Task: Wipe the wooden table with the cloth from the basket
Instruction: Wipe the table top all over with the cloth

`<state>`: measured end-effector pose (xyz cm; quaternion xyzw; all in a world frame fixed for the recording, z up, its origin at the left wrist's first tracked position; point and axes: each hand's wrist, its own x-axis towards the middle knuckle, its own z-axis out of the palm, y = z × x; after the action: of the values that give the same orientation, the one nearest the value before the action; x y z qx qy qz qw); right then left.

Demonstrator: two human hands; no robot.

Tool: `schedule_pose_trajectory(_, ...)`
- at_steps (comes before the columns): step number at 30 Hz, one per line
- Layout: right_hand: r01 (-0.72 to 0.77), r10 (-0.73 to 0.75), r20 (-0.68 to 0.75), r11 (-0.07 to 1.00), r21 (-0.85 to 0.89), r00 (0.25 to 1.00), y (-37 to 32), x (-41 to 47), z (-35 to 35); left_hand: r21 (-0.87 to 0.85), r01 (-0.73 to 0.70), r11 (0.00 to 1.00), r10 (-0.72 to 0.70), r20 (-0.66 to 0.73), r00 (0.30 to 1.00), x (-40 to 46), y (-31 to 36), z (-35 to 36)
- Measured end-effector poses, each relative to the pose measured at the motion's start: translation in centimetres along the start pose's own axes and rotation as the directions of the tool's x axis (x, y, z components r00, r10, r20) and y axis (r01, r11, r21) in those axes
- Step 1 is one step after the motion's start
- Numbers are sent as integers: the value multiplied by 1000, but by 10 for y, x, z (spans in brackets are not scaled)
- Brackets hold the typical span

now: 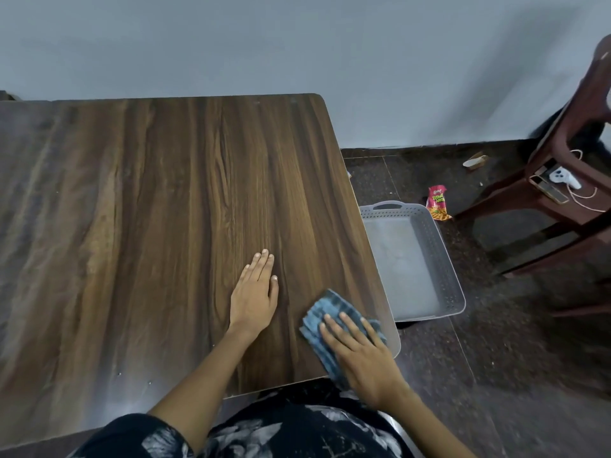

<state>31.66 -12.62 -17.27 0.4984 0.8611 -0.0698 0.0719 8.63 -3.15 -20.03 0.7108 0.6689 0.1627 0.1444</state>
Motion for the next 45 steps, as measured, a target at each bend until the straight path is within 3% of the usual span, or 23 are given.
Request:
schedule_pose_trajectory(6,-350,350,-12,937,2,937,35,24,-6,-25,6,1000,-6,13,1000,-12,0,-2)
schedule_pose_trajectory(8,-396,396,-31,918,24,918,30,43,-11,-31,21,999,-21,8,1000,-18,2,-1)
schedule_pose_trajectory(12,-146,146,-9,989,26,989,-6,47,-15,-31,50,998,-50,-15,999,-29,4,2)
schedule_pose_trajectory(14,15,-15,2,1000,13,1000,-17,24,-10,-29,62,998,-62,-14,998,-33,5,3)
schedule_pose_trajectory(16,75,-76,32,997,16,997,-10,-4,-1,-25,79,997,-79,-12,997,-38,7,4)
schedule_pose_trajectory(21,-54,53,23,999,8,998,37,-46,6,-32,140,990,-141,-27,990,-55,18,4)
schedule_pose_trajectory(26,-193,192,25,976,96,981,40,-54,4,-52,197,979,-200,-53,978,-76,26,6)
schedule_pose_trajectory(31,-208,204,45,972,112,978,28,-46,6,-43,233,971,-236,-83,968,-97,30,11)
schedule_pose_trajectory(36,-221,226,-82,973,70,971,20,-16,6,-21,225,974,-225,-77,971,-98,28,10)
schedule_pose_trajectory(42,-215,210,60,972,98,976,18,45,-27,-6,183,983,-183,-34,983,-86,10,-1)
schedule_pose_trajectory(45,-241,237,46,964,111,970,16,83,-34,5,171,985,-171,-22,985,-69,-7,-9)
